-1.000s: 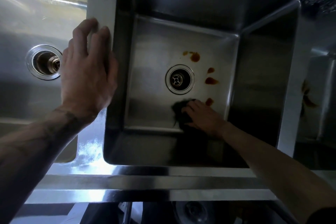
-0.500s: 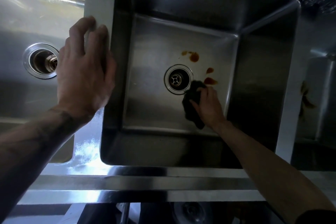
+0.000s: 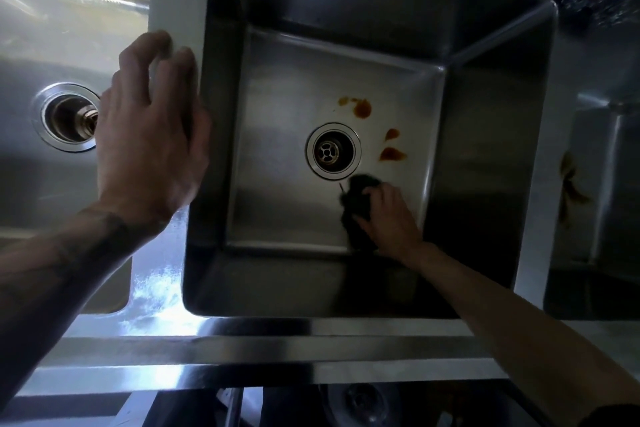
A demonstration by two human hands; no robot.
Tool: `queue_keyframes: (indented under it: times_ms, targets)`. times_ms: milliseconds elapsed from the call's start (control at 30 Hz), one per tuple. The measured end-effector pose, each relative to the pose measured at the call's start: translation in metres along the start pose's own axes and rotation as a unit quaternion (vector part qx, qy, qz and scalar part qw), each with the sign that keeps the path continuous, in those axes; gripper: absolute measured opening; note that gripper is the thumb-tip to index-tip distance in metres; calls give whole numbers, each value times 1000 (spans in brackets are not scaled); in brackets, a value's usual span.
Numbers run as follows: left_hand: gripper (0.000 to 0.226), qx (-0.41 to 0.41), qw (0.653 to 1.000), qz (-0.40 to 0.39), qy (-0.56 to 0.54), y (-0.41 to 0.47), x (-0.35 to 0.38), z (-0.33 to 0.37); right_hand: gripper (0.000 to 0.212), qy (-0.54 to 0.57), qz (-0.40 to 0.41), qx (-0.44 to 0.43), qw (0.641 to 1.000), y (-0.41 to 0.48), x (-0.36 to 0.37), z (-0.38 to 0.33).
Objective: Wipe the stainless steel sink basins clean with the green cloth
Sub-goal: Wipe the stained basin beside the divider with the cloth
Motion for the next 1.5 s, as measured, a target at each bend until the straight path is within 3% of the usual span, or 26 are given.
queue_keyframes:
  times_ms: [67,100,200,267,300,367,433,567,667,767,867,967,1067,1133,1167,1200,1300,1367,1433,1500]
  targets:
    - [40,-1,1000,-1,0,0,0,0,55,-16,-65,-80,995,-9,-4,14]
    - [41,-1,1000,-3,-1,0,0,0,54,-10,-66,-47,997,-11,-7,24]
    - [41,-3,1000,-5,2,0,0,-1,53,25,13,163,986,-12,-13,41]
    - [41,-3,1000,-5,3,0,0,-1,54,28,28,209,977,-8,-10,26]
    - [41,-3,1000,-7,1,0,0,-1,55,32,3,182,983,-8,-7,16]
    - [40,0,1000,-5,-4,0,0,-1,62,31,-91,51,994,-13,-5,-1]
    - [39,2,1000,-4,-8,0,0,-1,67,32,-172,-22,984,-24,-10,3]
    - [40,3,1000,-5,-10,0,0,-1,63,43,-125,121,984,-35,-23,37]
    - [40,0,1000,-6,-12,1,0,-1,60,35,-111,160,980,-30,-22,29]
    - [40,-3,1000,-4,-7,0,0,-1,61,55,-93,127,986,-12,-18,-5]
    - [40,3,1000,-5,-4,0,1,0,62,64,-100,23,993,9,-11,-47]
    - [39,5,1000,-7,-13,0,1,-2,58,68,-101,-25,992,9,-11,-42]
    - [38,6,1000,-7,-11,0,0,-1,56,63,-31,115,991,2,-19,6]
    - [39,1,1000,-8,-12,-1,-1,0,56,67,23,250,966,5,-24,18]
    - [39,0,1000,-8,-12,-1,-1,0,57,69,35,277,958,8,-24,9]
    - [39,-1,1000,-7,-12,-1,-1,0,57,72,31,268,960,11,-22,-5]
    - [39,-1,1000,-3,-10,0,-1,0,58,57,-35,78,995,5,-9,-36]
    - [39,-1,1000,-1,-10,0,0,0,57,32,-57,15,998,2,-9,-19]
    - [38,1,1000,-2,-16,0,0,-1,54,41,-5,107,993,8,-16,8]
    - [38,5,1000,-4,-21,0,1,-2,53,56,70,276,957,24,-26,28]
Point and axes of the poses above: each hand's wrist, its own y-axis towards the middle knuckle, its own x-axis out of the palm, z = x × y, the point moved 3 cm from there along y, towards the middle knuckle, and after that the axes turned 2 degrees about z, right-handed, at the moved point
